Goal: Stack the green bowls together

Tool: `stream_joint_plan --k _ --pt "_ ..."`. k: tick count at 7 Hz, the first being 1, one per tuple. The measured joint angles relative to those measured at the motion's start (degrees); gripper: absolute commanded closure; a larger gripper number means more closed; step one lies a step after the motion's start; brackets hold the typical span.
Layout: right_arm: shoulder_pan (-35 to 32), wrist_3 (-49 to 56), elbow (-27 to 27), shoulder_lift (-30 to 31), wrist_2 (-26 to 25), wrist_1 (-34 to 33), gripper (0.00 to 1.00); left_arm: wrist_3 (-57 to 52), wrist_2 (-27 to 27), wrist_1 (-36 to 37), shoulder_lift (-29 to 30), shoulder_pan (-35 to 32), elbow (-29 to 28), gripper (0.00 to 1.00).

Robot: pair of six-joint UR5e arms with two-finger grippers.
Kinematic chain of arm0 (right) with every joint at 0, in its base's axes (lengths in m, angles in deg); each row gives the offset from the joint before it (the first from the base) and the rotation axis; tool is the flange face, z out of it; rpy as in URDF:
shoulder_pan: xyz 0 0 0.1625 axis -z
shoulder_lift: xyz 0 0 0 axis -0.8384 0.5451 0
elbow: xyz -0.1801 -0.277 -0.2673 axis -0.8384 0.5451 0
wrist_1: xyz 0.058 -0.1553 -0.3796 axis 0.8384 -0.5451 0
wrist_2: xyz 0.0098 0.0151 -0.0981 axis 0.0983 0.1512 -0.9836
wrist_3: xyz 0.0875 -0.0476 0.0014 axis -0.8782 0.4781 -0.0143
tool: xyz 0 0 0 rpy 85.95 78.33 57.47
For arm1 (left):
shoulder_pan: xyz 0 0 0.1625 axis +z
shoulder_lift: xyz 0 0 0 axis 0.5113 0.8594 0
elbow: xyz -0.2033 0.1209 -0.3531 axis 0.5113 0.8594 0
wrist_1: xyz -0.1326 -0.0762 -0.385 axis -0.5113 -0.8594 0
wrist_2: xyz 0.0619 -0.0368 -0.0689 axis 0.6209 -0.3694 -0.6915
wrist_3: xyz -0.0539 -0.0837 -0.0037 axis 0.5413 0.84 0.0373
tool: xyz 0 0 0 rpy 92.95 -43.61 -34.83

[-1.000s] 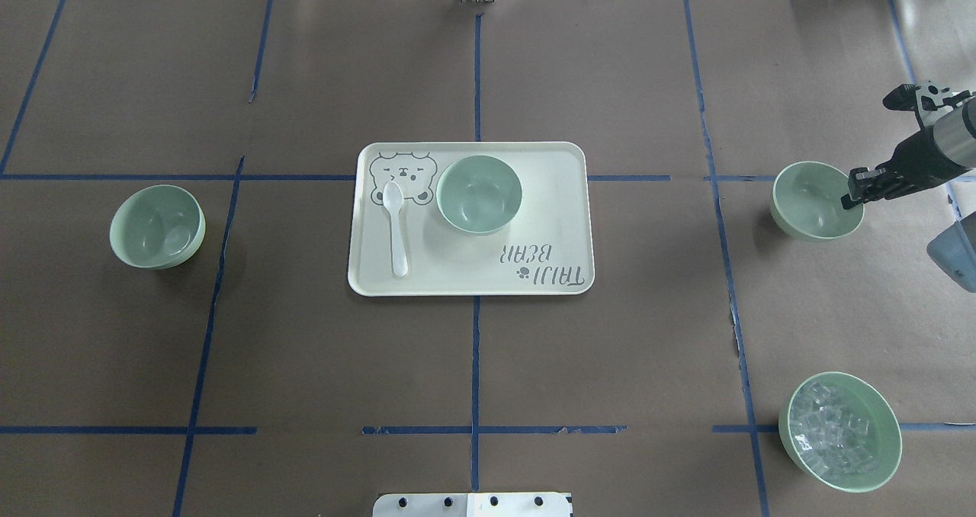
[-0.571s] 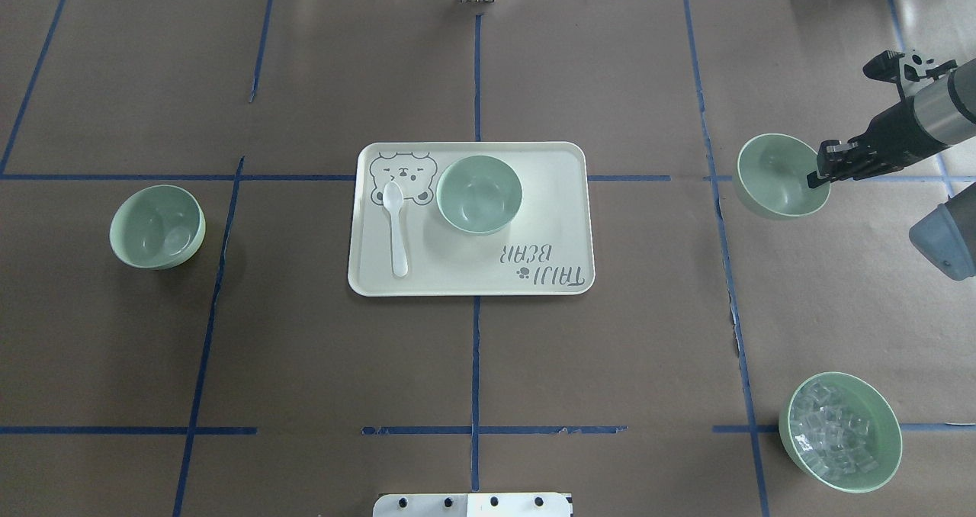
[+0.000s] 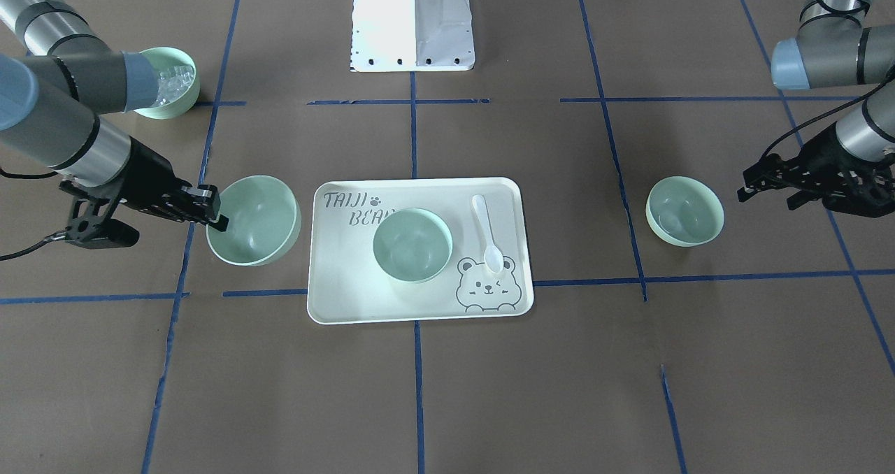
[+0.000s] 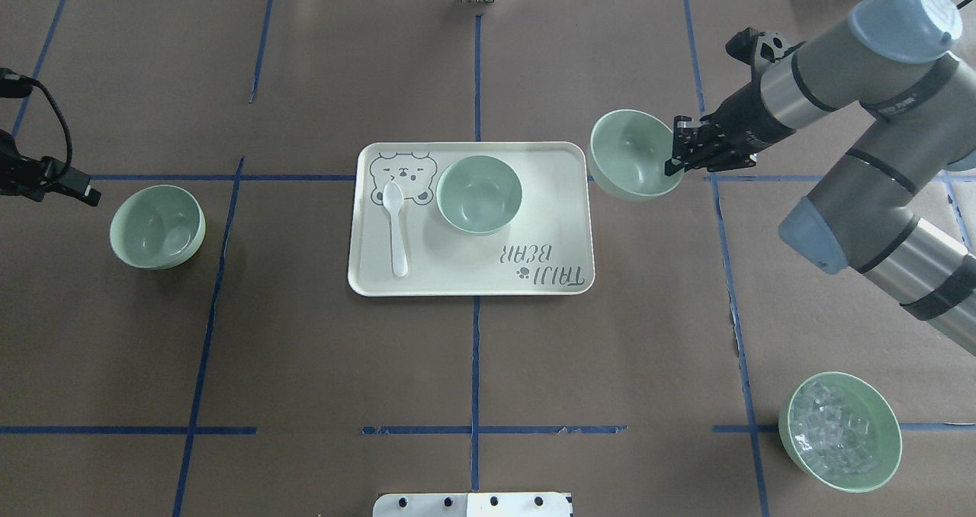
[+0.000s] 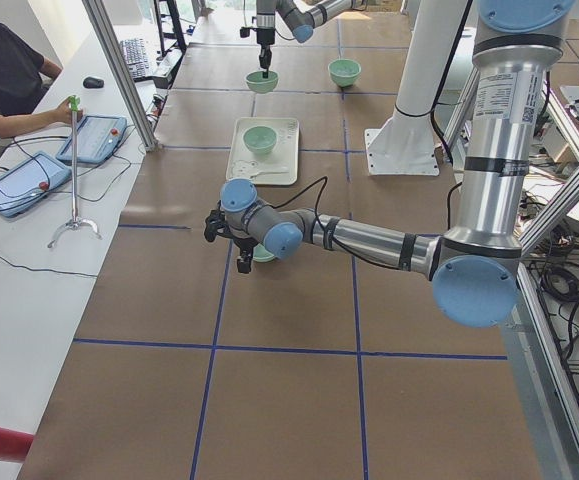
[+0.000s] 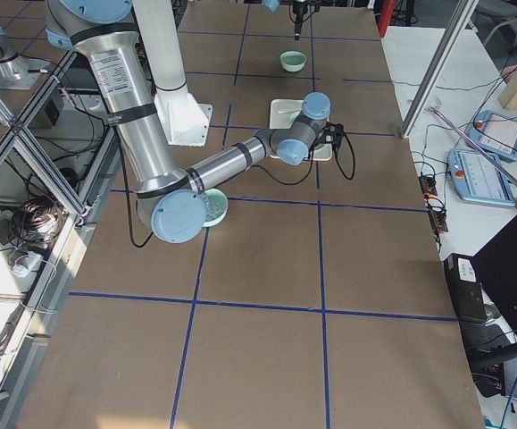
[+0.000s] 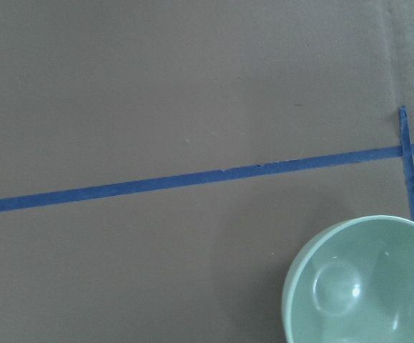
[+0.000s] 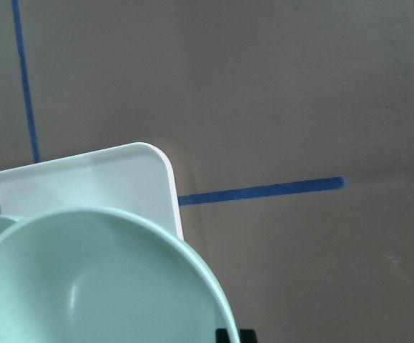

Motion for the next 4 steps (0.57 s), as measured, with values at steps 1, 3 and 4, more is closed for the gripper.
stream_joint_plan --k 1,3,4 --pt "2.2 -2.6 0.3 -2.4 -2.1 -0.6 1.0 1.2 0.0 -2.5 0.4 1.9 -2.0 0.12" --pt "5.2 -6.4 0.9 -7.7 -5.1 -4.6 1.0 2.3 0.1 -4.5 2.0 4.4 -5.4 0.81" --pt "6.6 -7.9 1.5 -10.0 -6.8 -5.9 1.0 2.5 0.2 -4.6 2.6 5.1 -6.2 1.0"
